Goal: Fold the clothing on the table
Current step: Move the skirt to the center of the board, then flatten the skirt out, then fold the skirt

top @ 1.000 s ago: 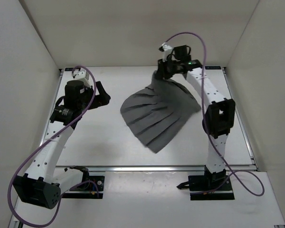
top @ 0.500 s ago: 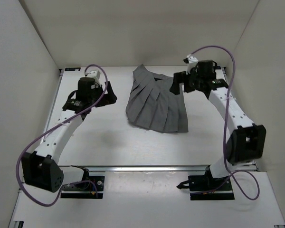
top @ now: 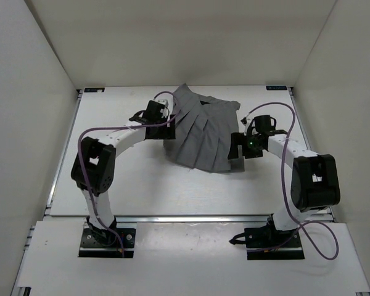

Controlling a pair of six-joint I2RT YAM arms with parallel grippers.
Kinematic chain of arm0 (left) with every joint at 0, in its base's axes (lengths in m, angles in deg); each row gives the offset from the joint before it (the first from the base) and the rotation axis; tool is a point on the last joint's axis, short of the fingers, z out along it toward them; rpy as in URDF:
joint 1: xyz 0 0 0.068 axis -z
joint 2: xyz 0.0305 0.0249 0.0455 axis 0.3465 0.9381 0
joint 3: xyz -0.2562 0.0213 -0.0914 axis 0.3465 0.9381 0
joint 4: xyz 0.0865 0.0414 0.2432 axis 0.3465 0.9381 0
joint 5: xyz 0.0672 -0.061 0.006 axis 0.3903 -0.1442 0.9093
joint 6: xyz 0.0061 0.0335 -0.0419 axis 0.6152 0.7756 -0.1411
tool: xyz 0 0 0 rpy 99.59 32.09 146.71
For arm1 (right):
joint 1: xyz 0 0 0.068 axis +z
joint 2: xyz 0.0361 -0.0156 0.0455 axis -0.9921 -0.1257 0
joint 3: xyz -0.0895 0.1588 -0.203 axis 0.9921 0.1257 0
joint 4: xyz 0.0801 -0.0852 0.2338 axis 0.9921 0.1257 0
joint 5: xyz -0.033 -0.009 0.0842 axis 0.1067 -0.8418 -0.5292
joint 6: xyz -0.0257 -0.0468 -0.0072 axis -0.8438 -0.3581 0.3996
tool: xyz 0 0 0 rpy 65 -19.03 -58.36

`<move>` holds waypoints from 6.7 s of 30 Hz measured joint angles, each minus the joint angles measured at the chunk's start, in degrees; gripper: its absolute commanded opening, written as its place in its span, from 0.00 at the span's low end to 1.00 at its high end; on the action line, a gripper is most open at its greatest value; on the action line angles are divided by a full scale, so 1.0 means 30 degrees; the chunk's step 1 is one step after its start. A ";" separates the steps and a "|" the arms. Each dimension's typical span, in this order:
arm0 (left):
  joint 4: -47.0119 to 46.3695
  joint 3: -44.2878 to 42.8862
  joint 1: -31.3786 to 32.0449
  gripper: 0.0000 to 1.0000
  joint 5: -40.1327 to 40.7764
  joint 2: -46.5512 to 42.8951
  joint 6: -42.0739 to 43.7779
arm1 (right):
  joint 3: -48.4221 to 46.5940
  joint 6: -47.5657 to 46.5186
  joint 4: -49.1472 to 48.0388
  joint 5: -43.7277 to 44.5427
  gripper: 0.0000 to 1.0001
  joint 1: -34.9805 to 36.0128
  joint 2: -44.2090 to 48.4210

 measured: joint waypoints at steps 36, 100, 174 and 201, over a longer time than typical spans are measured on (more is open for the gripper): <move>0.0073 0.4962 0.2040 0.00 0.0277 -0.1552 -0.1515 | 0.0896 0.1632 -0.2280 -0.0408 0.00 -0.0342 -0.1894; -0.4073 -0.1756 -0.5931 0.87 -0.5625 0.3395 0.0313 | -2.0713 0.0991 0.4903 -0.0699 0.70 0.2208 -1.5067; -0.1647 1.1723 -0.1413 0.00 -0.1042 -1.3034 -0.1967 | -0.1566 0.1224 -0.1515 -0.4685 0.00 0.1384 0.0889; -0.0233 0.7264 -0.2025 0.03 0.2652 -1.1912 -0.3126 | -0.5982 -0.1705 -0.0794 -0.3803 0.94 -0.0503 -0.2550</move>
